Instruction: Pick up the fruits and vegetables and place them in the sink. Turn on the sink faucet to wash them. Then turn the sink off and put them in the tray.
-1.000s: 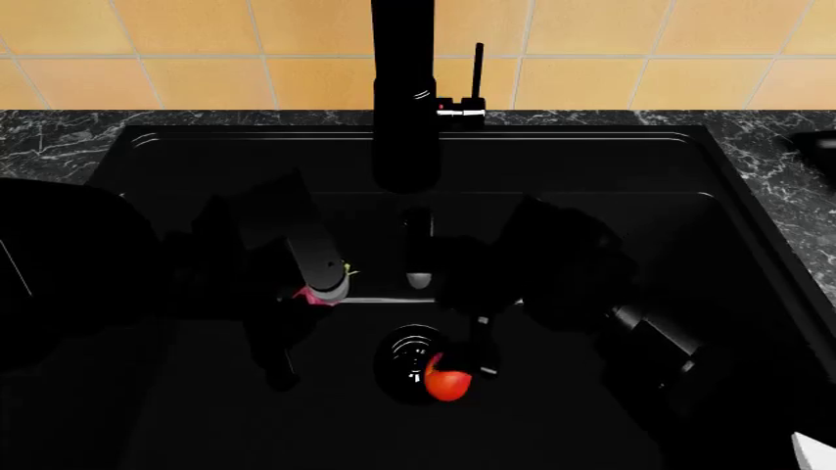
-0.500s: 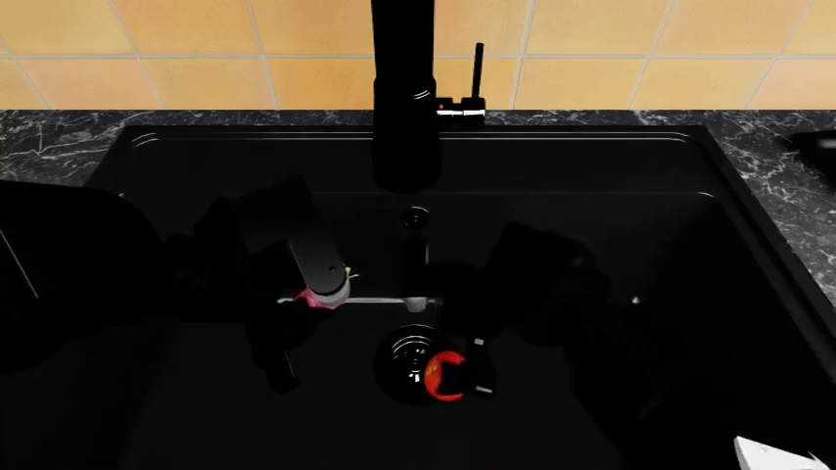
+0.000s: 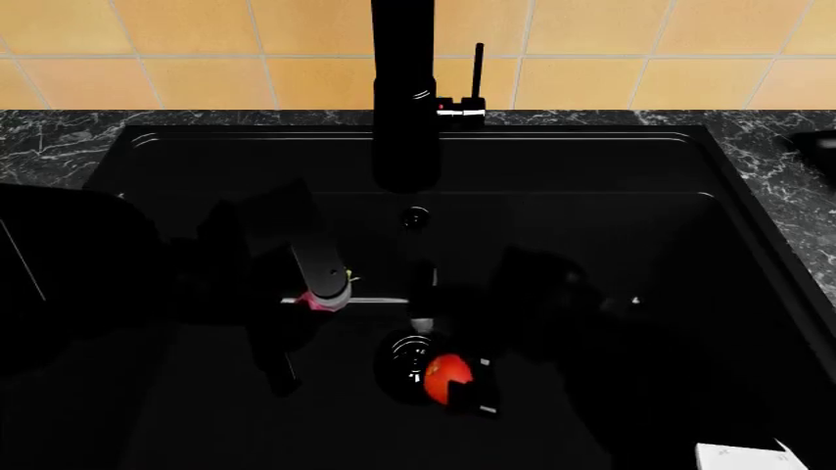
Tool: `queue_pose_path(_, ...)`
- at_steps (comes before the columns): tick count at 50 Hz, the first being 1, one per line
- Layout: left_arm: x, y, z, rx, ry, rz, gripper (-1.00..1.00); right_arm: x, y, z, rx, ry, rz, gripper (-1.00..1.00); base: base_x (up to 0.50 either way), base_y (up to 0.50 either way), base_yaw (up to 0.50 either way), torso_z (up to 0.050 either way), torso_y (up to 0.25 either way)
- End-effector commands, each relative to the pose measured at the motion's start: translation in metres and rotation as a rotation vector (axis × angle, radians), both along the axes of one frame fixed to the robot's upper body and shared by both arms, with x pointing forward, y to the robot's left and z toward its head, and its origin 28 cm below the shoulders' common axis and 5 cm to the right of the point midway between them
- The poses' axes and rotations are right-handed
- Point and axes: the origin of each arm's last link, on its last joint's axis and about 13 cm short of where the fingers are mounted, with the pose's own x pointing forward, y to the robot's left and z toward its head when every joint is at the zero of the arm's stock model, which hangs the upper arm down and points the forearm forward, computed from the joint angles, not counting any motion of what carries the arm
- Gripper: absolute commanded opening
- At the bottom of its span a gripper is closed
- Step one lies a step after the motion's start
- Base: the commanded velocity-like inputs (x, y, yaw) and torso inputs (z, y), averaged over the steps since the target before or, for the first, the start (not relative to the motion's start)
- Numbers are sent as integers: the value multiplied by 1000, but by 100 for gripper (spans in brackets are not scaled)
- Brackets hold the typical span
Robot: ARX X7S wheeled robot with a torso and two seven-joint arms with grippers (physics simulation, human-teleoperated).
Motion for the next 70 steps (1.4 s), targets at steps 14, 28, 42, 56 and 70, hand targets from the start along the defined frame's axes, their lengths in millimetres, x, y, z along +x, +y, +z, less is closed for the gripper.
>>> queue_pose_path(14, 1, 0, -2, 6, 2, 0, -100, -5, -5, -12, 1, 11, -72, -100, 0, 0, 0, 0, 0)
queue_pose_path(28, 3, -2, -6, 13, 12, -9, -100, 0, -12, -3, 0, -45, -93, -100, 0, 0, 0, 0, 0)
queue_pose_path(42, 2, -3, -10, 35, 15, -36, -100, -11, -36, 41, 18, -190, -128, -100, 0, 0, 0, 0, 11)
queue_pose_path(56, -2, -1, -8, 26, -8, -35, -100, -19, -46, 66, 19, -260, -168, -100, 0, 0, 0, -1, 147)
queue_pose_path(70, -5, 3, -7, 23, -4, -4, -100, -34, -66, 108, 14, -379, -280, -100, 0, 0, 0, 0, 198)
